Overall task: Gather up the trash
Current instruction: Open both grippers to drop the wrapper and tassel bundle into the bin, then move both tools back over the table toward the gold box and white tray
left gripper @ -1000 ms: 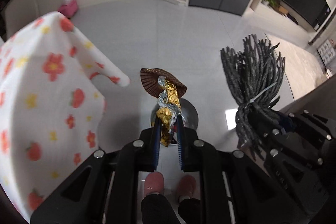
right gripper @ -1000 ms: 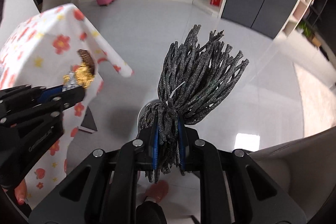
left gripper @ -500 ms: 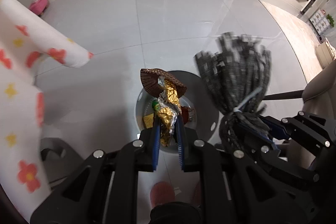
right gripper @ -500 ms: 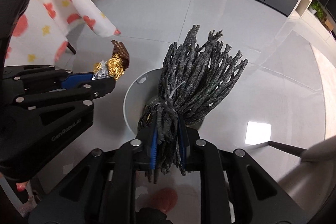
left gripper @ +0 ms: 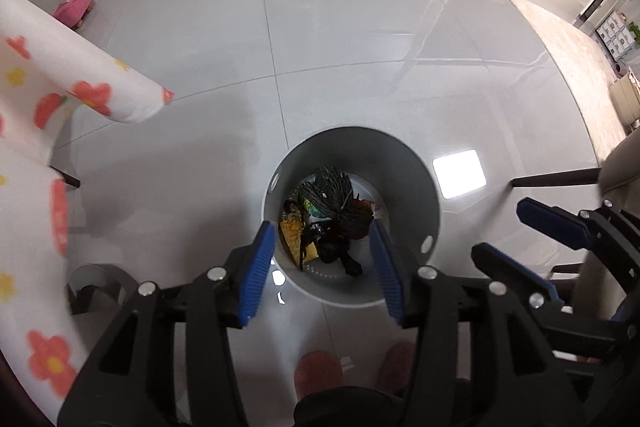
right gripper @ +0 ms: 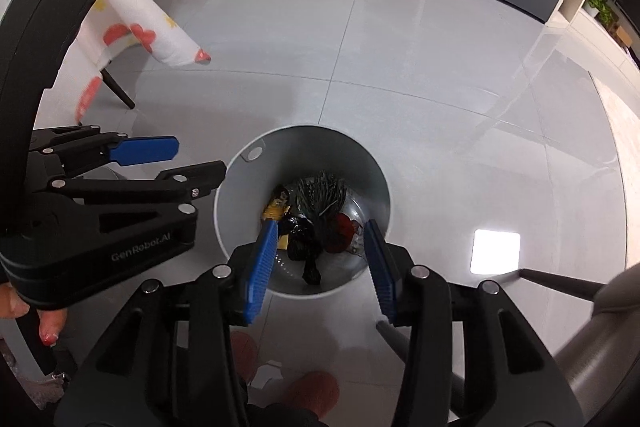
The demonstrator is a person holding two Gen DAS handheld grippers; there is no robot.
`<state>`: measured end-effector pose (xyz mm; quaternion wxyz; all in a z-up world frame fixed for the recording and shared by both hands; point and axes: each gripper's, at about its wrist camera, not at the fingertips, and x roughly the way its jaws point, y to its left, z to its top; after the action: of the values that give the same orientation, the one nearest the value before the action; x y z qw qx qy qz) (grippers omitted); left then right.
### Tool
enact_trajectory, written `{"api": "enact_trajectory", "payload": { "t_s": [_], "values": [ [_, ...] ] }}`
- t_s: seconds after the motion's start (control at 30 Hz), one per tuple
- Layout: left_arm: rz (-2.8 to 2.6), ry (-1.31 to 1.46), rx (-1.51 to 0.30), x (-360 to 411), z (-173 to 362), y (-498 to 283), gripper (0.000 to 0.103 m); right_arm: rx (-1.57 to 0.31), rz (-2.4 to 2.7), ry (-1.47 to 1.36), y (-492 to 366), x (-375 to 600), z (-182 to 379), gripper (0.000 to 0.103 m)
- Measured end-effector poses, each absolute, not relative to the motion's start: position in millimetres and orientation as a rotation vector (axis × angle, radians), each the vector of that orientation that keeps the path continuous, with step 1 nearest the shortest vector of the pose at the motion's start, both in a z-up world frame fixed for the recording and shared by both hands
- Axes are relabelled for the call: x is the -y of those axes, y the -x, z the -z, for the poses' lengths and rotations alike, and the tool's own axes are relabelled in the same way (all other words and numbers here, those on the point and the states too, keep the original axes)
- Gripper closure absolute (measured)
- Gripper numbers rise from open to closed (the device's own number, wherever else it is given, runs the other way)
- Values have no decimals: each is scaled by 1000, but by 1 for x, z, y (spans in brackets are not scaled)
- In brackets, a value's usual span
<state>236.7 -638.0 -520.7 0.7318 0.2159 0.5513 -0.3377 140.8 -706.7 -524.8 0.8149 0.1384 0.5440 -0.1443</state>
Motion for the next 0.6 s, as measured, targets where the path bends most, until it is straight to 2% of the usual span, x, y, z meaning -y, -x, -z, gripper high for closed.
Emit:
{"api": "enact_trajectory", "payload": {
  "t_s": [0.6],
  "values": [
    [677,-349,-1151,600,290,-204,46,-1086,239,-221,-104,696,281,60]
  ]
}}
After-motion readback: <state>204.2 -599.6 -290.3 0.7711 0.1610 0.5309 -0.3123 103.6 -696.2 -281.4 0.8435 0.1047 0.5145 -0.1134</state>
